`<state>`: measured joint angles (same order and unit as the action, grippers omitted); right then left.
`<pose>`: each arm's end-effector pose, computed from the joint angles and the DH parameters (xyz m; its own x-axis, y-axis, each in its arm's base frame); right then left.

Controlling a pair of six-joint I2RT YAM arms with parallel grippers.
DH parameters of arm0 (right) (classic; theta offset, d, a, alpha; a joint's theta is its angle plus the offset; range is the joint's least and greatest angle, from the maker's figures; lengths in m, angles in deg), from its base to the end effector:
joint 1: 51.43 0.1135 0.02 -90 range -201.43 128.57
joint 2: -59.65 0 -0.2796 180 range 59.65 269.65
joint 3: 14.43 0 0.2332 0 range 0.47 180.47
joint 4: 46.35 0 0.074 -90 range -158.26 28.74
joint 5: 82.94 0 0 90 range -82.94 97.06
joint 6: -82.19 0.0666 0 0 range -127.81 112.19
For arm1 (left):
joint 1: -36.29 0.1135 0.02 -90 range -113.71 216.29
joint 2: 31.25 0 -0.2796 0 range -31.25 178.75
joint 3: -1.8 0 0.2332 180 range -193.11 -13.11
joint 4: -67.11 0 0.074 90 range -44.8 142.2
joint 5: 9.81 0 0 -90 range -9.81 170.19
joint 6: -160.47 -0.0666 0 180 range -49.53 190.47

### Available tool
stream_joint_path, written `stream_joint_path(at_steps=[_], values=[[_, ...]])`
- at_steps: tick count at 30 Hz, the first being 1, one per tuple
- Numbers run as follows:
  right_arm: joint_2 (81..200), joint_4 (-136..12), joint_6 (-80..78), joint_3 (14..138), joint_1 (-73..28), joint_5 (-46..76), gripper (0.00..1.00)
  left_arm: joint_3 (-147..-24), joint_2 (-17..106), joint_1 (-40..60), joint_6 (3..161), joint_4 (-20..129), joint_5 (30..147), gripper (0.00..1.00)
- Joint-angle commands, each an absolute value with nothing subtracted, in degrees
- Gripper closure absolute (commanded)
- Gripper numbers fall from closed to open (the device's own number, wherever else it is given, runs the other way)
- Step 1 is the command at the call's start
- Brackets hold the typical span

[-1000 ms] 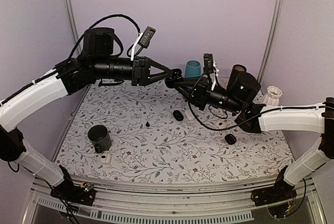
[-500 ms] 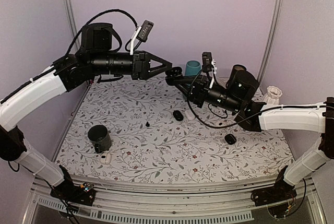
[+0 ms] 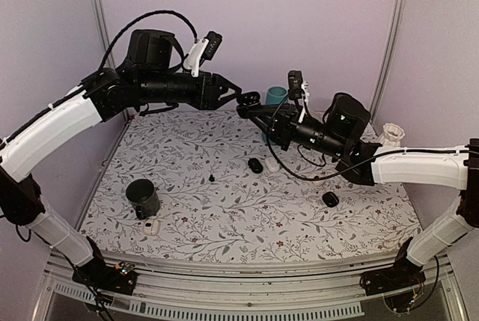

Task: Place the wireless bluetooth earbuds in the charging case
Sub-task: Adjust the left earbud in the left side groove of the charging case.

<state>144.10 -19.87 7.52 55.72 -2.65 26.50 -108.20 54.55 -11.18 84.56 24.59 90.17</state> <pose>0.2157 0.2799 0.3631 -0.1101 0.2526 -0.9613 -0.9276 0.3213 0.1907 0.2245 -0.2619 0.4441 -0.4098 0.0921 -0.9075 0.7601 0.5845 -0.2839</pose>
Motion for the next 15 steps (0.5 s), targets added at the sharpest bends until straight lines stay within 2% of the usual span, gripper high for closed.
stream_joint_path(at_steps=[1,7,15], values=[[144.6,-20.4,6.2,58.4,-2.1,24.9,0.97,-109.5,55.9,-12.5,83.4,24.3,89.0,0.50],[144.9,-20.7,5.8,58.8,-2.0,24.8,0.97,-111.0,57.2,-13.1,83.1,24.4,88.5,0.41],[145.2,-21.1,5.3,59.1,-1.9,24.9,0.97,-112.2,58.0,-13.4,83.5,24.6,88.5,0.39]])
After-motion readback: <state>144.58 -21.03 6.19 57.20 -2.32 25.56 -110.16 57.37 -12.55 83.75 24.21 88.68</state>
